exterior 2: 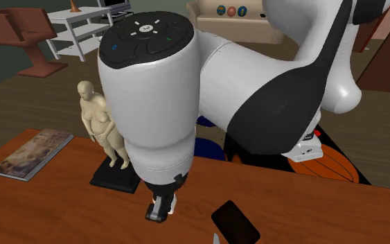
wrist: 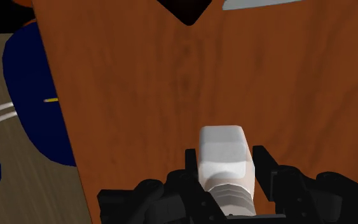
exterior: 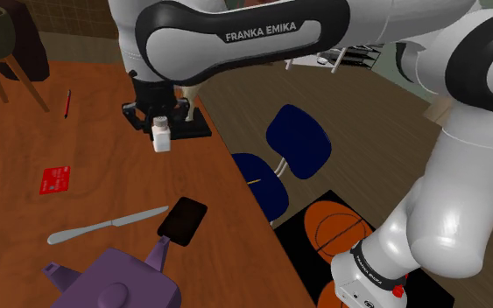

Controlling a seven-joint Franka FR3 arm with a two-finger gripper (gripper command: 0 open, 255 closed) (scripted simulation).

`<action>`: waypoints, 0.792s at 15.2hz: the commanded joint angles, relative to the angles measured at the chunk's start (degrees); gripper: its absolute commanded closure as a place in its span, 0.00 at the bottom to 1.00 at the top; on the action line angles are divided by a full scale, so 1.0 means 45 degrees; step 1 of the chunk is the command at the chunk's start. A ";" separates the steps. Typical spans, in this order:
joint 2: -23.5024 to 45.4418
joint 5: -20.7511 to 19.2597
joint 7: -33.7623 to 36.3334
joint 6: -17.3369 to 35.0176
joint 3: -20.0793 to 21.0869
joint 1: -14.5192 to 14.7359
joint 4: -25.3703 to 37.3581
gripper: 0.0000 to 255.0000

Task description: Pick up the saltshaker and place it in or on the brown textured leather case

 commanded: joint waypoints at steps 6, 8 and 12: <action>-0.2695 0.1081 0.0909 0.0765 0.0715 0.0159 -0.3349 1.00; -0.3391 0.1434 0.1147 0.0869 0.0923 0.0285 -0.4097 1.00; -0.4912 0.2312 0.1698 0.0963 0.1406 0.0702 -0.5571 1.00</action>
